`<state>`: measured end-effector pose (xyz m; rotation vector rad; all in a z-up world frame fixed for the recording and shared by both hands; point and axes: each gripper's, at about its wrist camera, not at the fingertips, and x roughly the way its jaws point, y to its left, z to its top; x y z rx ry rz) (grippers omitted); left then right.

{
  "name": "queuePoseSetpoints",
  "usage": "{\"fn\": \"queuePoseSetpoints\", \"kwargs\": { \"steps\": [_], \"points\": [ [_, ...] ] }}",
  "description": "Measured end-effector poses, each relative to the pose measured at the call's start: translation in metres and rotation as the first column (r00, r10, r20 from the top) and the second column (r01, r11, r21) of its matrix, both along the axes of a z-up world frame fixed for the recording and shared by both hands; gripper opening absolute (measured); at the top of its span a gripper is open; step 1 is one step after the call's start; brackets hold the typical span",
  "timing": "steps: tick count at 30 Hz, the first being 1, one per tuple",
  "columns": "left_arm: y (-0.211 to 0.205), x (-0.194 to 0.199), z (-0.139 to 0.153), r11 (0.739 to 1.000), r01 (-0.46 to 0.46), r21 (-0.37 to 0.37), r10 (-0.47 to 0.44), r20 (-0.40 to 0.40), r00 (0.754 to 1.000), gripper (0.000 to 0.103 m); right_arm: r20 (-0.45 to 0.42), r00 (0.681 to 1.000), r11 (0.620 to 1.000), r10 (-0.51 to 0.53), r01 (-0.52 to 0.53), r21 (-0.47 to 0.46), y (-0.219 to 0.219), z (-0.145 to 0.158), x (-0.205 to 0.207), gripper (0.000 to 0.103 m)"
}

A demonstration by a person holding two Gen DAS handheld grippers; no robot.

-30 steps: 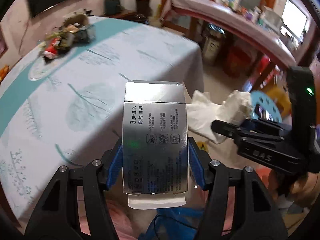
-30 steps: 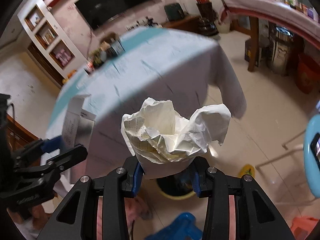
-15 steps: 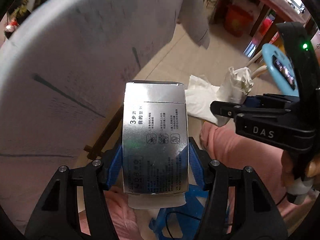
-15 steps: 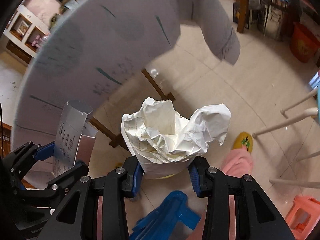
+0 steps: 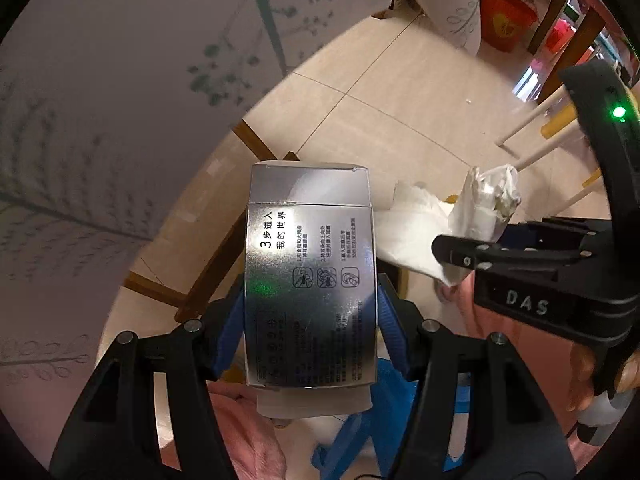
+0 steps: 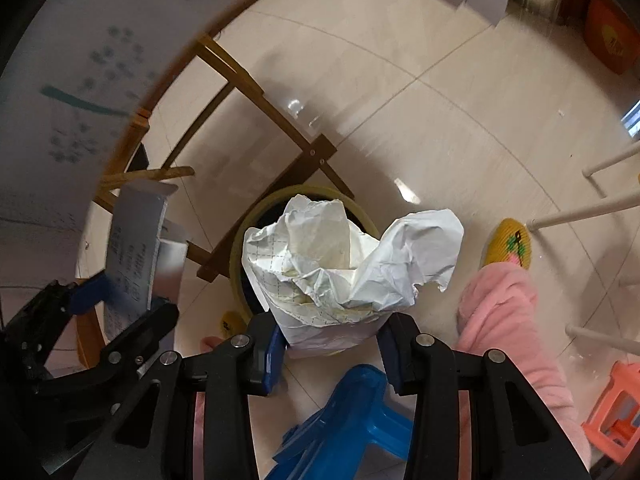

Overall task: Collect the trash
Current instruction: 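Carry the tissue and silver box over the bin and open both grippers, then move both tools back over the table toward the remaining wrappers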

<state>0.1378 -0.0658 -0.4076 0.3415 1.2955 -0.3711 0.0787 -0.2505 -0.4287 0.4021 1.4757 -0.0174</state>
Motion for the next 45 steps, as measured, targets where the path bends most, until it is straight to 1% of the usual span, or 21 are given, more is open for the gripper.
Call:
{"fn": "queuePoseSetpoints", "kwargs": {
  "steps": [2,7,12,14,16,17,21,24,25,28,29,30,35,37,42,45],
  "points": [
    [-0.001,0.002,-0.004,1.0,0.0,0.002,0.0,0.003,1.0,0.057,-0.018,1.0,1.0,0.001,-0.001,0.001,0.007,-0.011,0.013,0.04],
    [0.0,0.01,-0.011,1.0,0.0,-0.004,0.0,0.003,1.0,0.059,-0.055,0.998,1.0,0.004,-0.004,0.015,0.01,-0.035,0.021,0.04],
    [-0.001,0.012,-0.017,0.999,-0.005,0.035,0.005,0.009,1.0,0.06,-0.078,0.997,1.0,0.008,-0.006,0.023,0.014,-0.053,0.026,0.041],
    [-0.002,0.011,-0.018,0.999,-0.005,0.036,0.005,0.011,1.0,0.06,-0.081,0.997,1.0,0.004,-0.002,0.03,0.014,-0.057,0.028,0.041],
    [-0.003,0.011,-0.016,0.999,0.0,0.033,-0.001,0.012,1.0,0.068,-0.083,0.997,0.999,0.0,0.003,0.037,0.015,-0.06,0.03,0.041],
    [-0.004,0.009,-0.015,0.999,0.001,0.036,-0.002,0.016,1.0,0.074,-0.084,0.996,0.999,0.0,0.004,0.04,0.016,-0.061,0.031,0.041],
    [-0.005,0.007,-0.01,0.999,0.0,0.05,-0.002,0.024,1.0,0.079,-0.08,0.997,0.999,0.0,0.004,0.053,0.02,-0.06,0.034,0.043],
    [-0.011,0.003,-0.009,0.999,-0.004,0.052,0.003,0.023,1.0,0.079,-0.081,0.997,0.998,0.001,0.005,0.065,0.024,-0.061,0.036,0.043],
    [-0.007,0.004,-0.009,0.999,-0.005,0.052,0.004,0.023,1.0,0.08,-0.083,0.997,0.998,0.001,0.005,0.07,0.024,-0.061,0.037,0.044],
    [-0.003,0.005,-0.006,0.999,-0.012,0.045,0.011,0.025,1.0,0.08,-0.087,0.996,0.995,-0.011,0.019,0.094,0.026,-0.062,0.037,0.053],
    [-0.002,0.005,-0.004,0.999,-0.014,0.044,0.012,0.027,1.0,0.08,-0.084,0.996,0.995,-0.018,0.026,0.097,0.025,-0.061,0.037,0.06],
    [-0.001,0.004,-0.003,0.999,-0.015,0.045,0.014,0.029,0.999,0.08,-0.078,0.997,0.995,-0.026,0.033,0.099,0.025,-0.06,0.037,0.065],
    [0.001,0.001,0.003,0.999,-0.012,0.044,0.01,0.038,0.999,0.08,-0.056,0.998,0.992,-0.03,0.036,0.117,0.024,-0.054,0.038,0.066],
    [0.001,0.0,0.0,0.999,-0.004,0.046,0.002,0.041,0.999,0.08,-0.052,0.998,0.992,-0.03,0.036,0.118,0.024,-0.051,0.038,0.066],
    [-0.001,-0.008,0.016,0.999,0.017,0.039,-0.019,0.05,0.999,0.08,-0.032,0.999,0.993,-0.033,0.036,0.113,0.021,-0.035,0.038,0.066],
    [0.0,-0.012,0.035,1.0,0.024,0.015,-0.025,0.058,0.998,0.079,-0.013,0.999,0.995,-0.031,0.032,0.098,0.017,-0.017,0.035,0.066]
  ]
}}
